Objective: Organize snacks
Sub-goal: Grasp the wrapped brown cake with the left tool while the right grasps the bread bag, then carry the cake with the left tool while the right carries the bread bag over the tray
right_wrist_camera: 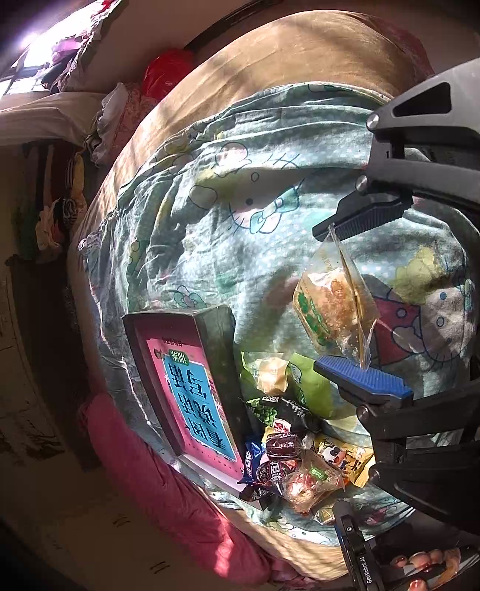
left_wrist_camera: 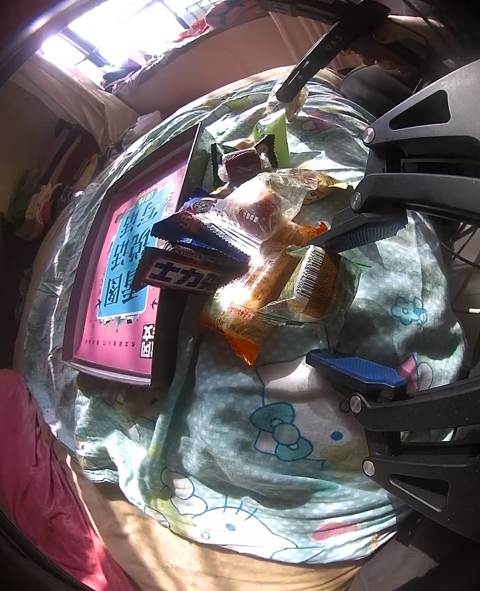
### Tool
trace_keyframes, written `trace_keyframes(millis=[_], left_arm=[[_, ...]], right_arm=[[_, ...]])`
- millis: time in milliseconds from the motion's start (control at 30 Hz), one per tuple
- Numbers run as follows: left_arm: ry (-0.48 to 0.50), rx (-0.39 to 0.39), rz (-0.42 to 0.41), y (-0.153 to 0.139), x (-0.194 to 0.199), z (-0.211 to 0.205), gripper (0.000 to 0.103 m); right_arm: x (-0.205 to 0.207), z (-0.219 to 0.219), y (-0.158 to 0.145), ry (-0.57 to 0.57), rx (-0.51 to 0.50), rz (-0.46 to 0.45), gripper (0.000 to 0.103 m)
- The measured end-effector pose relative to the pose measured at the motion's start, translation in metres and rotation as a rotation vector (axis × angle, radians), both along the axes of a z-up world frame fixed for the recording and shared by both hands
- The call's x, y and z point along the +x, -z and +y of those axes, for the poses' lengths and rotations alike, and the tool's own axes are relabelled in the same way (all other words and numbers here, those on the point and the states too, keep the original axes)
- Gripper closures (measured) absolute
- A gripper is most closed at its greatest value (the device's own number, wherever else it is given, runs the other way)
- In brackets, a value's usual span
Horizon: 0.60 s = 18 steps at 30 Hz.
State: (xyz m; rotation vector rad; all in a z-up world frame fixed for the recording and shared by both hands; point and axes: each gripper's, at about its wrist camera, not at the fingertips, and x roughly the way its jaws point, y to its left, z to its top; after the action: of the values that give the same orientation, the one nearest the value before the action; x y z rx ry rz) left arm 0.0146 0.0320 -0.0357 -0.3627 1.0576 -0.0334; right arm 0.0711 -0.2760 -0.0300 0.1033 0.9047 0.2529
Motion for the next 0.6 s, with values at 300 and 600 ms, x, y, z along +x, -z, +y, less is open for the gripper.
trace_keyframes(millis=[300,600], left_arm=[[-0.058,-0.002,-0.099,-0.018,0.007,0.021,0.048],[-0.082,0.017,-0.164,-0.028,0.018,0.035,0.048]], right_arm=[[0.001,-0.017,-0.01,0.05,0.053,-0.059,0.039],[0.007,-0.018,-0.016,0.054,0.092,-0.096,0.04]])
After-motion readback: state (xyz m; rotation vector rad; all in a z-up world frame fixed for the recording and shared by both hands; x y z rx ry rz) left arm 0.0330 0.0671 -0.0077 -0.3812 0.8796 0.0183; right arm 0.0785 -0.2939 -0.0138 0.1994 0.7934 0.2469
